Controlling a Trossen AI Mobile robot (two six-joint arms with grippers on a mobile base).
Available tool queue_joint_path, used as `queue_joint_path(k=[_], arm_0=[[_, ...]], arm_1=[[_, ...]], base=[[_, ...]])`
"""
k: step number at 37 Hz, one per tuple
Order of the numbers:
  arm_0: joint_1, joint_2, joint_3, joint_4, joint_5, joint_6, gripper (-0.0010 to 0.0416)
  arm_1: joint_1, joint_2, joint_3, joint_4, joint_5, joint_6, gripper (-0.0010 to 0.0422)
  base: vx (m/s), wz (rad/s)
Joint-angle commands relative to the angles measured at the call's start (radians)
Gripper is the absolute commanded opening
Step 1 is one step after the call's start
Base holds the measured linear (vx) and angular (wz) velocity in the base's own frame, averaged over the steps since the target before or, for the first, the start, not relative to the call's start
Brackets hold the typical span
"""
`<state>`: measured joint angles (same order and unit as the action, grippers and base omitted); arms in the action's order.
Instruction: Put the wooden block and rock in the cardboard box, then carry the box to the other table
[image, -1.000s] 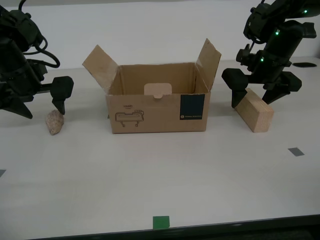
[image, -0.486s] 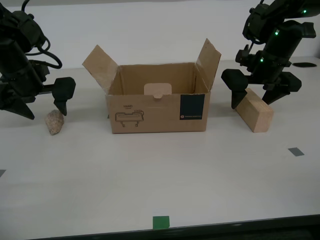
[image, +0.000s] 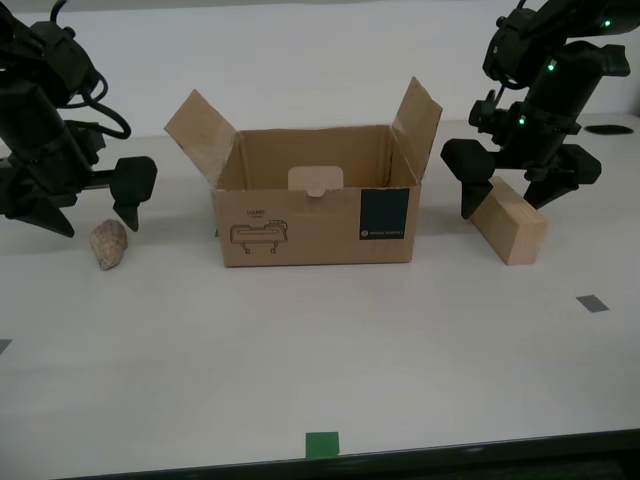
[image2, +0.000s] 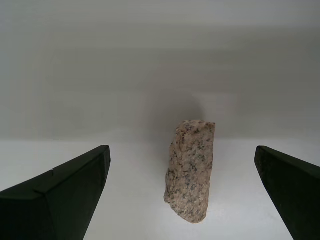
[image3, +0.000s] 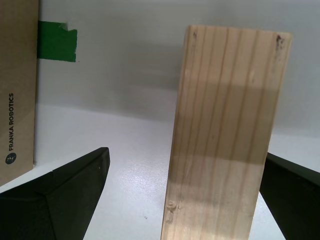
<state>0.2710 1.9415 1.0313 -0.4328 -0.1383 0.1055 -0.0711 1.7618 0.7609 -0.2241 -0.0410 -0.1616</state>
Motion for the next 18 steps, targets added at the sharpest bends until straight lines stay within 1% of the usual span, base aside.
queue_joint_path(k=[1,4,7,10,12,16,18], arm_0=[[0.002,0.000,0.000,-0.010,-0.002,-0.001,0.0391],[0.004,0.000,-0.002,-0.021,-0.002,-0.006,0.0392],[0.005,0.000,-0.018,-0.007,-0.002,-0.022,0.0391],[0.005,0.000,-0.045,0.038,0.009,-0.025,0.0391],[0.005,0.000,-0.070,0.091,0.011,-0.027,0.0391],[0.005,0.000,-0.110,0.163,0.013,-0.027,0.0391],[0.005,0.000,-0.116,0.171,0.013,-0.027,0.0391]], arm_1=[[-0.015,0.001,-0.010,0.023,-0.005,-0.015,0.0396],[-0.022,0.001,-0.011,0.025,-0.006,-0.025,0.0396],[-0.027,0.001,-0.011,0.031,-0.009,-0.028,0.0396],[-0.028,0.001,-0.011,0.032,-0.029,-0.029,0.0396],[-0.028,0.001,-0.011,0.033,-0.039,-0.029,0.0396],[-0.028,0.001,-0.011,0.036,-0.042,-0.028,0.0396],[-0.028,0.001,-0.011,0.036,-0.042,-0.028,0.0396]], base=[[0.000,0.000],[0.000,0.000],[0.000,0.000],[0.000,0.000],[0.000,0.000],[0.000,0.000],[0.000,0.000]])
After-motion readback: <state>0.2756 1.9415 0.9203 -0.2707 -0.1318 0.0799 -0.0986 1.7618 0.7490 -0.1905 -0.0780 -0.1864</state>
